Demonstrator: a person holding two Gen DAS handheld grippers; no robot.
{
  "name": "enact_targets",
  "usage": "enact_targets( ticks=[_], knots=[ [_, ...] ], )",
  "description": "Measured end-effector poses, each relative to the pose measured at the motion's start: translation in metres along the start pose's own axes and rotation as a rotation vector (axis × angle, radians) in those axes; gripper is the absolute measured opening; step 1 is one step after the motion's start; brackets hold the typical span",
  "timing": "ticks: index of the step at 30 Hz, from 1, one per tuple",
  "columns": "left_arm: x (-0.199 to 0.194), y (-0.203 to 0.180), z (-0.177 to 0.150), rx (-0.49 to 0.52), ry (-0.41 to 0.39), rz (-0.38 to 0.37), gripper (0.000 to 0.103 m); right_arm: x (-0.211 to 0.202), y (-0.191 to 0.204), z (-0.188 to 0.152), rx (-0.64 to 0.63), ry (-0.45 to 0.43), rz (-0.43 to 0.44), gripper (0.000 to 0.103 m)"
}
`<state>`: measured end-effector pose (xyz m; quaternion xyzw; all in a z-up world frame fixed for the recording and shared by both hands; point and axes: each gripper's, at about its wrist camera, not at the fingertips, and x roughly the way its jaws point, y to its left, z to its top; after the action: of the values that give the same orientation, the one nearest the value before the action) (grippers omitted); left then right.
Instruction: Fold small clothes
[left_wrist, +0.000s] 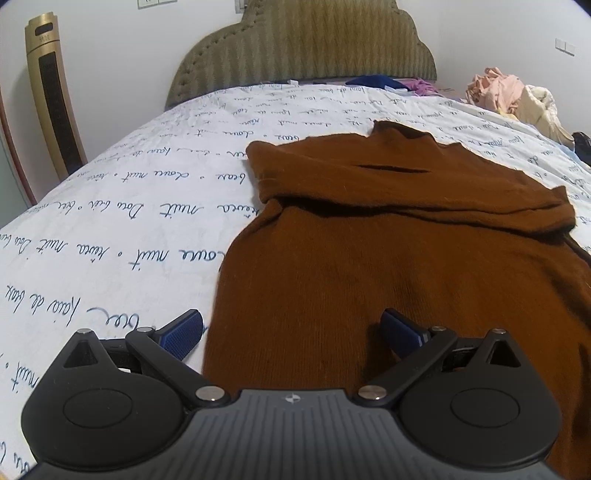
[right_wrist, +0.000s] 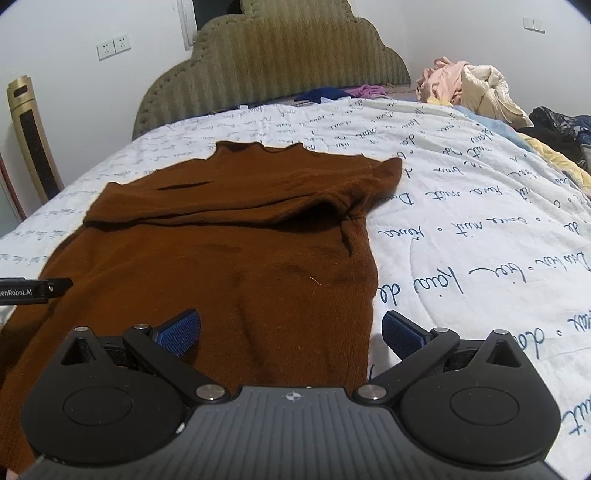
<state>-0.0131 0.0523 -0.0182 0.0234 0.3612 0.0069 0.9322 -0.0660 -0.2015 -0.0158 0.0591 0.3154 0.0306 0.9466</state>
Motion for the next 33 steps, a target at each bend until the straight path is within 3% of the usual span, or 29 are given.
enact_targets(
  ticks=[6,15,33],
  knots=[
    [-0.008,0.009,-0.005,-0.026,0.027,-0.029,0.103,-0.012,0.002,-0.001,-0.01,0.005,0.051,0.103],
    [-0.015,0.02,-0.012,-0.026,0.043,0.002,0.103,-0.017,0.003,-0.006,-0.011,0.026,0.076,0.103],
    [-0.021,0.027,-0.019,-0.013,0.058,-0.021,0.103,-0.037,0.008,-0.015,-0.086,0.015,0.051,0.102]
  ],
)
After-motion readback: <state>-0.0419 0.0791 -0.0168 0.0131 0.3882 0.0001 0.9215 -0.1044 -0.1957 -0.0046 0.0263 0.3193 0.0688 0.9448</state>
